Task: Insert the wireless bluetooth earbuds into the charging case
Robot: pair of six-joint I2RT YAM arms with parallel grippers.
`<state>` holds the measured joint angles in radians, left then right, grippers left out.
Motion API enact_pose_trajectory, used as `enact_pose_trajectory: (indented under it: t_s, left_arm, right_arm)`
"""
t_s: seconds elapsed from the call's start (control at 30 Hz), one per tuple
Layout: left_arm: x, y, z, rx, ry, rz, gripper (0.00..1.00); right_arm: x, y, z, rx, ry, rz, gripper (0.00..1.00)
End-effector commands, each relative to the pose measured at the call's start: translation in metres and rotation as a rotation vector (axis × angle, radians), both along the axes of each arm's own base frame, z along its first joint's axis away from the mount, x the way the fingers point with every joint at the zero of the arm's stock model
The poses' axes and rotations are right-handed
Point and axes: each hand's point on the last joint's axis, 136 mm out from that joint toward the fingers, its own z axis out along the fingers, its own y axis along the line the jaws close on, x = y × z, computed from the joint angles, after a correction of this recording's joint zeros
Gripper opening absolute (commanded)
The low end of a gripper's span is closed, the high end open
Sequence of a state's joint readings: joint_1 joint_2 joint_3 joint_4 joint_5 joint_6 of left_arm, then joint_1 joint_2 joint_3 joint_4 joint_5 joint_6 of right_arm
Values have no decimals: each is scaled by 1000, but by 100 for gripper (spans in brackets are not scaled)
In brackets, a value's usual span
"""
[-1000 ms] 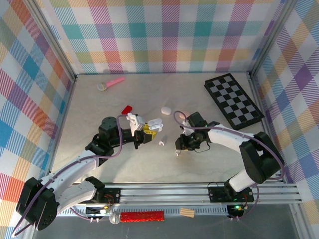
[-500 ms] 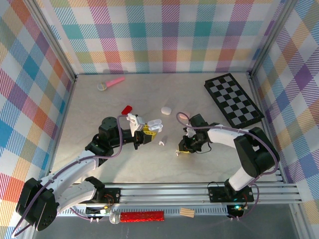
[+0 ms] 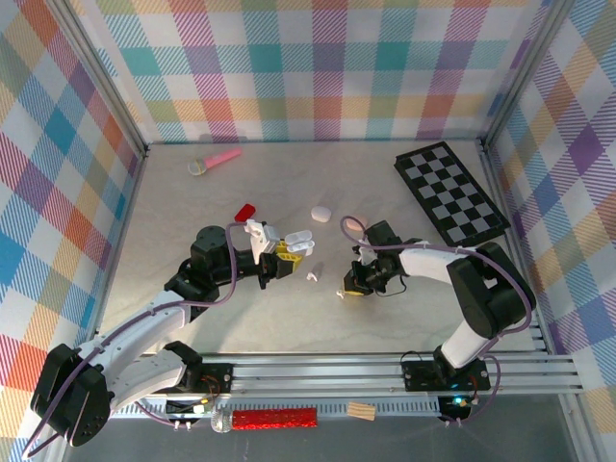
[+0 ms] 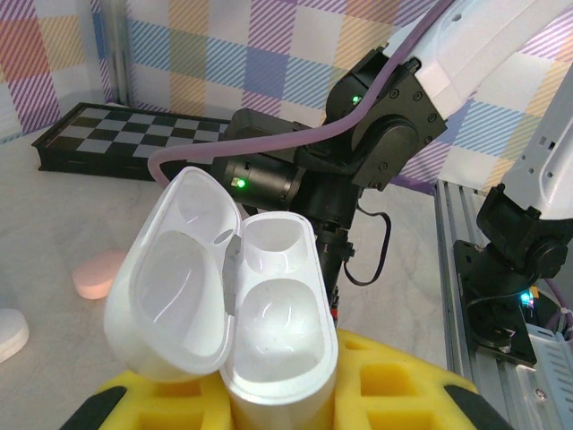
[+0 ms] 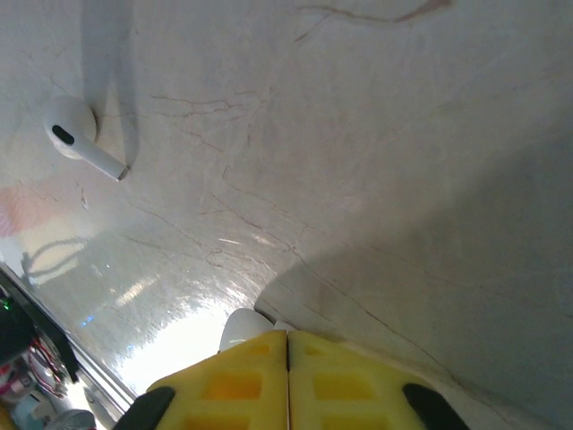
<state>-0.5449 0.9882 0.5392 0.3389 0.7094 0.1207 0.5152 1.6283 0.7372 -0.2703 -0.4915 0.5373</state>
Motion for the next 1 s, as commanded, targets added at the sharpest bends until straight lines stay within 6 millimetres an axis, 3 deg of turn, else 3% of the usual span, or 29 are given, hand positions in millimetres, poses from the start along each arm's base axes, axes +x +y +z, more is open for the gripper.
enact_pose_trajectory:
  t_s: [0.0,0.47,0.67,0.97]
  left_arm:
    - [2,0,11,-14,-31,-12,0]
    - [3,-2,11,-16,-33,-18,0]
    - [3,-2,12,-18,-34,-21,0]
    - [6,3,8,-19,-45,14,0]
  right_arm:
    - [-6,2,-1,30,20,-10,3]
    - [-2,0,20,45,-48,-30,0]
    - [3,-30,26,-155,-104,-23,0]
    - [18,-106,41,-661,-157,24,0]
